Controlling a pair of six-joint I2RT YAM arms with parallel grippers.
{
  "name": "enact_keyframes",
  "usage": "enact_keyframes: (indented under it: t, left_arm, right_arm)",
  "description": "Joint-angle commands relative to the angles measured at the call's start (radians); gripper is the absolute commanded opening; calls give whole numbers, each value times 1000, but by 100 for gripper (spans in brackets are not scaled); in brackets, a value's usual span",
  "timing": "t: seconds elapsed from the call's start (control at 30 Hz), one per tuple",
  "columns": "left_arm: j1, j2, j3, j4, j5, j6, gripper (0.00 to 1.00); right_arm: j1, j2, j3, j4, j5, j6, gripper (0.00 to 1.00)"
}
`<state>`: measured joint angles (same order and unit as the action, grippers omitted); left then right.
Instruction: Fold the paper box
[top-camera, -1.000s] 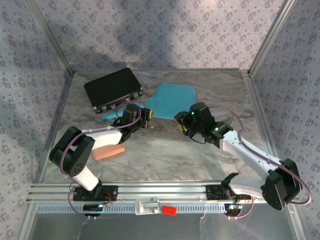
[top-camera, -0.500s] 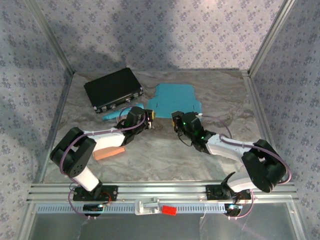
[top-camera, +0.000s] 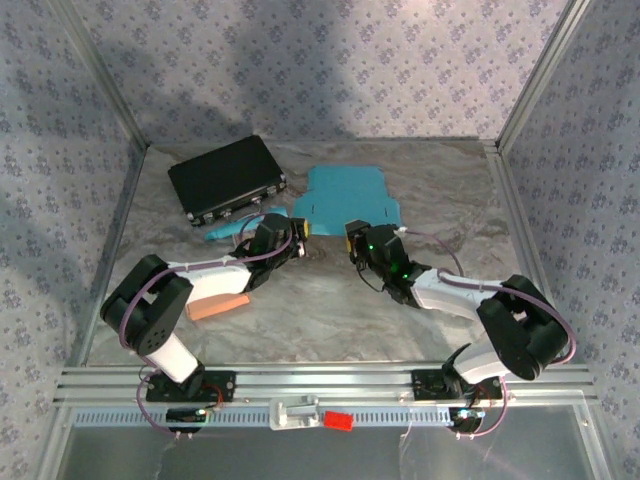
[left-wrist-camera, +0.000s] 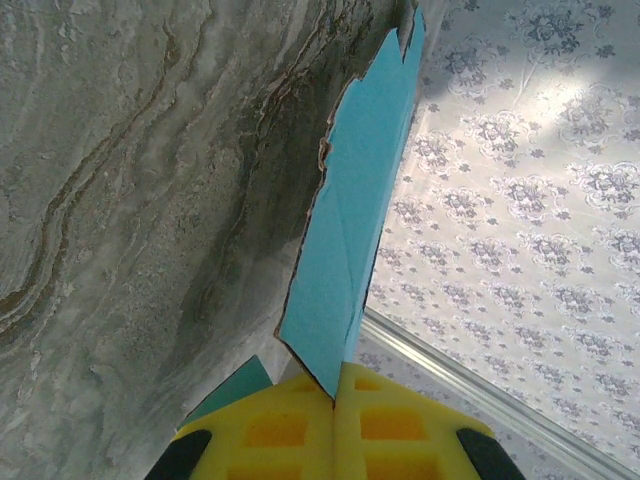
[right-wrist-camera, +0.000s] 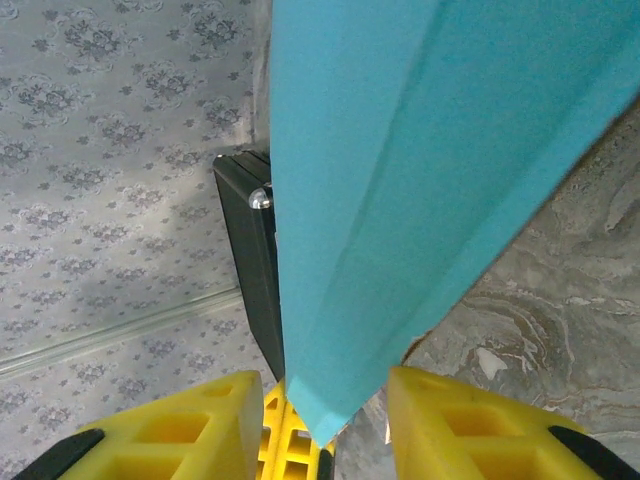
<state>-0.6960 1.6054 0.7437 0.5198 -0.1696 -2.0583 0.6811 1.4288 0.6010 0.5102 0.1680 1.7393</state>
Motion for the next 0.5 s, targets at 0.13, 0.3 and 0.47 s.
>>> enact_keyframes:
  t: [0.13,0.3,0.47]
  left_arm:
    - [-6,12,40,26,-22,-21,0]
    - [-8,11,39,27,-22,-23,0]
    - [-13,17,46,26,-23,-27,0]
  right_arm:
    - [-3,17,-3,57,-13,5,39]
    - [-7,32,18,59,-4,-11,36]
    - [-28,104,31,160,-13,-1,28]
